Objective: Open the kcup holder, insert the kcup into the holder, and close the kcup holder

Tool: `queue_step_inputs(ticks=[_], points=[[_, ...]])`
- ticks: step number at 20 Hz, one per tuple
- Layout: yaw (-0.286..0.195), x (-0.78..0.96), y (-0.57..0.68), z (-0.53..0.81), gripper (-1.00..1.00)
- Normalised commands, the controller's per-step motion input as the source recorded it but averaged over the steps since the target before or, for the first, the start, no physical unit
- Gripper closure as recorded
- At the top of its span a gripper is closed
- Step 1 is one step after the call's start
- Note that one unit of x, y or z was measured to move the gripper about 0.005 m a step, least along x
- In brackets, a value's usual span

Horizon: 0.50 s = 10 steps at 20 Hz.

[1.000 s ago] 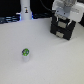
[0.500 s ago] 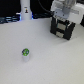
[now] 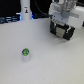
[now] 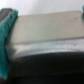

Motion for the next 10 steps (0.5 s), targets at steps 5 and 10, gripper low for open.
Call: queue_step_inputs(ticks=[5,10], points=[[-0.064,0.96,-0.30,0.18,1.00],[-0.062,0.94,-0.31,0.17,1.00]])
